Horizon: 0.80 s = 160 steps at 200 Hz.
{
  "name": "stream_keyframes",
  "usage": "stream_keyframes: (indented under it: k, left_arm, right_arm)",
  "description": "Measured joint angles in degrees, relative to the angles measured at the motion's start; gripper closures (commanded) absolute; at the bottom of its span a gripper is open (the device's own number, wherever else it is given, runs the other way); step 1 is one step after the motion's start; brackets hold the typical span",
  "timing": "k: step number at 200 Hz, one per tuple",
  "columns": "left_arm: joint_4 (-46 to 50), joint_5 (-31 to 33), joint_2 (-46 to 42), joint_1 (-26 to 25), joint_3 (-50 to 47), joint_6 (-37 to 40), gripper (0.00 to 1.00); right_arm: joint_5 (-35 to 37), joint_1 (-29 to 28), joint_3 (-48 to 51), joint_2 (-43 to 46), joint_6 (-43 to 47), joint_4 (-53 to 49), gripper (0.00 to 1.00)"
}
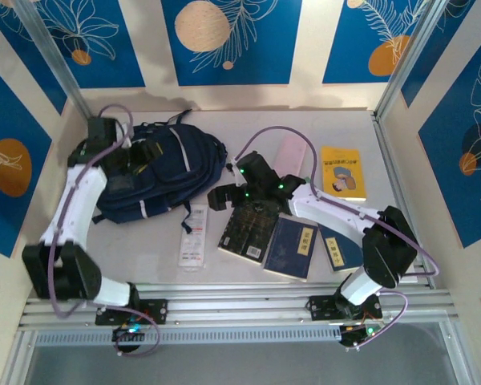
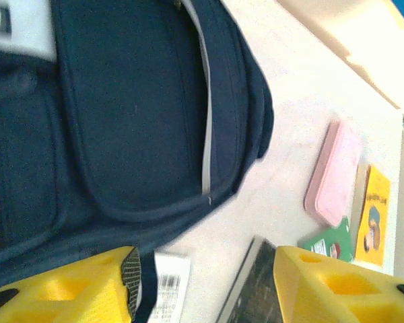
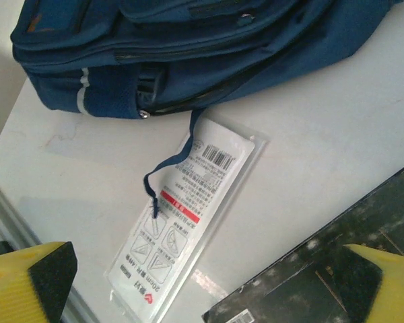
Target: Pack books, pencil case, and school supplies into a backpack
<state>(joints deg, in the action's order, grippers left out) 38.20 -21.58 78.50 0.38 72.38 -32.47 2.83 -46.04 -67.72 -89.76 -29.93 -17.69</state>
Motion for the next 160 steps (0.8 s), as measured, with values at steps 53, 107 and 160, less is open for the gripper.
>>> stream_keyframes:
  k: [53, 107, 160]
  left_arm:
    - [-6.34, -3.28, -14.03, -4.35, -28.98, -7.54, 0.42]
    - [-12.11, -2.51, -15.58, -6.93, -39.60, -11.72, 0.49]
    - [-19.39, -0.76, -9.11, -9.62, -41.62, -13.55, 0.55]
  right_arm:
    - [-13.00, -0.79, -6.45, -12.15, -7.87, 0.26, 0.23]
    - [-18.40, -0.09, -10.80, -24.68, -17.11, -2.05, 0.26]
    - [-20.39, 0.20, -15.13, -30.23, -20.02, -3.52, 0.27]
